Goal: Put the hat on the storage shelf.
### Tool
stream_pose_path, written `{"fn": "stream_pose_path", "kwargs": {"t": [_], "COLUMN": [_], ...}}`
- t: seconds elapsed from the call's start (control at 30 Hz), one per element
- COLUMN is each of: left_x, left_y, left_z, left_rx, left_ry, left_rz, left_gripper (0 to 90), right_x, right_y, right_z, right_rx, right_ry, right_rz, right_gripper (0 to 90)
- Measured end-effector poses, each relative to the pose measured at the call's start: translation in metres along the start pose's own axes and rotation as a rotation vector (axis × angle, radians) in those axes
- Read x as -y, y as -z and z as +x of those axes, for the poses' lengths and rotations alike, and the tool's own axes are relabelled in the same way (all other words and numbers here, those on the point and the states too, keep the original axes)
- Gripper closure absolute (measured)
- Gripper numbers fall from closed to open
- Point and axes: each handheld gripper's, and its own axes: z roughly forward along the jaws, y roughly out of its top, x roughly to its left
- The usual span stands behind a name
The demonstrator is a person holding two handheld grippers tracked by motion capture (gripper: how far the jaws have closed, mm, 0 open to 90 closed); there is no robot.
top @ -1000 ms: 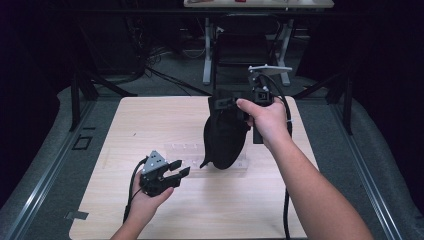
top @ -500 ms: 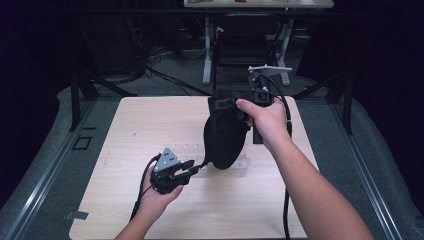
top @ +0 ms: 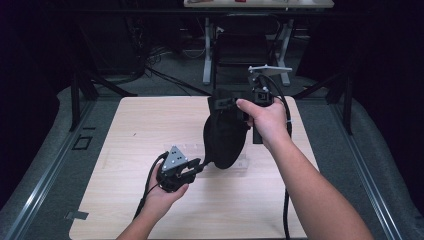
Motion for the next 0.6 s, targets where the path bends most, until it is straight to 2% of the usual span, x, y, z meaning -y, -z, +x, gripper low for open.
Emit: {"fn": "stream_pose_path", "kwargs": {"t": [0.1, 0.23, 0.4, 0.5, 0.6], "left_x": [0.0, -0.001, -0.003, -0.003, -0.002], "left_y": [0.001, -0.005, -0.009, -0.013, -0.015], "left_z": [-0.003, -0.005, -0.004, -0.004, -0.005], "left_rx": [0.018, 0.012, -0.009, -0.03, -0.041], "left_ry": [-0.015, -0.011, -0.009, -0.018, -0.034], "left_rz": [0.002, 0.013, 0.014, 0.031, 0.035], "left_gripper": [73.4, 71.4, 70.6, 70.6, 74.5], "right_x": [0.0, 0.0, 0.001, 0.001, 0.001], "right_y": [0.0, -0.002, -0.004, -0.005, -0.005], "right_z": [0.0, 0.001, 0.003, 0.003, 0.003], "right_rx": [-0.002, -0.006, -0.004, -0.01, -0.01], "right_ry": [-0.003, 0.0, -0.001, -0.003, 0.003], "right_rz": [-0.002, -0.004, -0.002, -0.002, 0.0], "right_gripper": [88.5, 88.5, 88.5, 88.5, 88.4]}}
